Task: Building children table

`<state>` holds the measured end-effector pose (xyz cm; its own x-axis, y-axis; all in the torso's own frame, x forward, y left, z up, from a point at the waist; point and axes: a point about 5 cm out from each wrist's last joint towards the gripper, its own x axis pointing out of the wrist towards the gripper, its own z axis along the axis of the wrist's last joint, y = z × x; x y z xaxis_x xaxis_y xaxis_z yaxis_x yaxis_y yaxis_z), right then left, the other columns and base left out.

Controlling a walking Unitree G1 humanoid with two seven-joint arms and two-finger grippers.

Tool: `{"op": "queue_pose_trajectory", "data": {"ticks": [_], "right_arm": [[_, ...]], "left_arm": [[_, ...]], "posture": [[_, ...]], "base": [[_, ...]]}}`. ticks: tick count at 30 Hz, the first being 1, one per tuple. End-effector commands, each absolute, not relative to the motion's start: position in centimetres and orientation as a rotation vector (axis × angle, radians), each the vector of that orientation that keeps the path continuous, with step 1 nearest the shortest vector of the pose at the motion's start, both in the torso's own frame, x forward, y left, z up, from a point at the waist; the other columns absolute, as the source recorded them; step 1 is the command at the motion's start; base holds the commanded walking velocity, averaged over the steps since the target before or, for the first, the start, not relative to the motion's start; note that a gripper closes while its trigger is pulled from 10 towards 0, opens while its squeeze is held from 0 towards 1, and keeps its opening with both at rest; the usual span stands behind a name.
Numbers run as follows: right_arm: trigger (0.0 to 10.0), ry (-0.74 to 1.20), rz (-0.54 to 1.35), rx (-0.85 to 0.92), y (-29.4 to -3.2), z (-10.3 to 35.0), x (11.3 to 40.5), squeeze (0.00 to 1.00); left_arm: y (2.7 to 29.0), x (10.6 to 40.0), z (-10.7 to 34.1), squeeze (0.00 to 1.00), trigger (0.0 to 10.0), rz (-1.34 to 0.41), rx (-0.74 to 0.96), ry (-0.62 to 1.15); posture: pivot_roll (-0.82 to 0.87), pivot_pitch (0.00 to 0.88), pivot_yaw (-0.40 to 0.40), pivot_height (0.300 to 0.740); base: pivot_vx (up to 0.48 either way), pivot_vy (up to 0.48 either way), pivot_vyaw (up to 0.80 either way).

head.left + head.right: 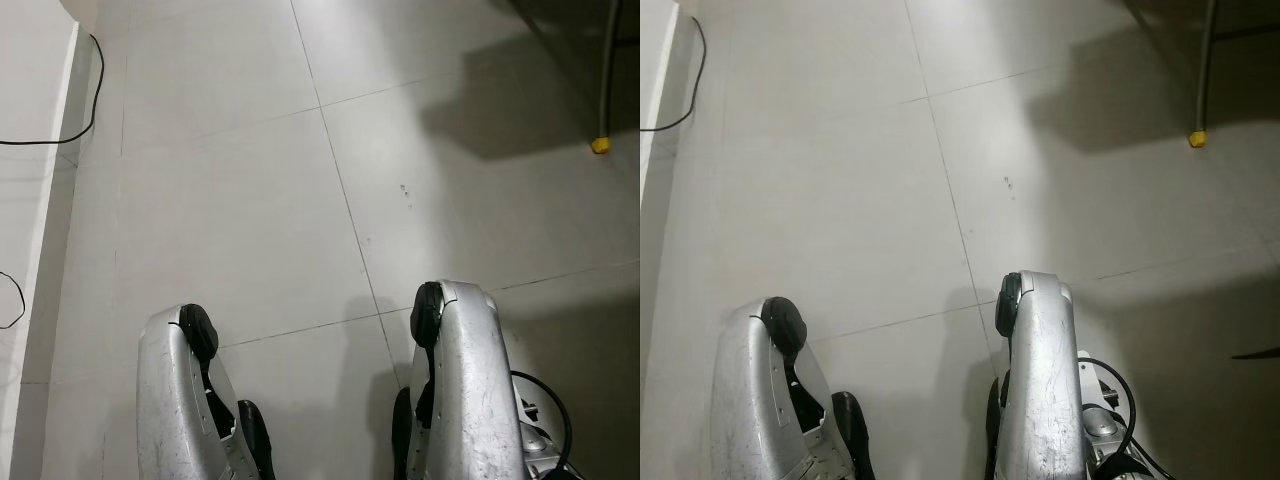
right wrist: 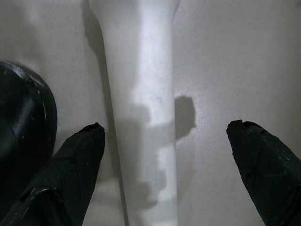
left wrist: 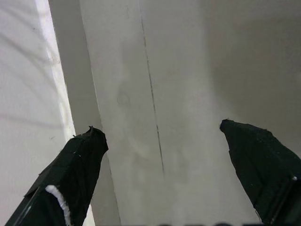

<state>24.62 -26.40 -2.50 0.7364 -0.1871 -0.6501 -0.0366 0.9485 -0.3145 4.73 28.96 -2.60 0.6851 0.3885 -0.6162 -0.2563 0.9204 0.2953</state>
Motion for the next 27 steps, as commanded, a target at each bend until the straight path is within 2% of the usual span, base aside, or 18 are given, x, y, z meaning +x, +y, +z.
{"op": "queue_pose_trajectory", "data": {"ticks": [1, 11, 19, 27], "right_arm": [[10.0, 0.840, -0.036, -0.310, -25.3, -4.4, 22.6, 0.00], [10.0, 0.865, -0.041, -0.303, -25.1, -4.8, 22.2, 0.00], [10.0, 0.908, -0.011, -0.330, -24.2, -5.6, 21.4, 0.00], [10.0, 0.958, -0.041, -0.368, -25.0, -6.1, 20.4, 0.00]], "left_arm": [[29.5, 2.6, -3.0, 0.00, 10.0, 0.386, 0.198, 0.806], [30.4, 2.2, -2.4, 0.00, 10.0, 0.392, 0.212, 0.804], [33.3, 1.9, -0.4, 0.00, 10.0, 0.429, 0.278, 0.789], [33.5, 2.3, 0.4, 0.00, 10.0, 0.415, 0.288, 0.774]], "posture": [[0.16, 0.430, 0.147, 0.300], [0.20, 0.434, 0.167, 0.300], [0.24, 0.446, 0.201, 0.300], [0.25, 0.459, 0.226, 0.300]], "base": [[0.000, 0.000, 0.00], [0.000, 0.000, 0.00], [0.000, 0.000, 0.00], [0.000, 0.000, 0.00]]}}
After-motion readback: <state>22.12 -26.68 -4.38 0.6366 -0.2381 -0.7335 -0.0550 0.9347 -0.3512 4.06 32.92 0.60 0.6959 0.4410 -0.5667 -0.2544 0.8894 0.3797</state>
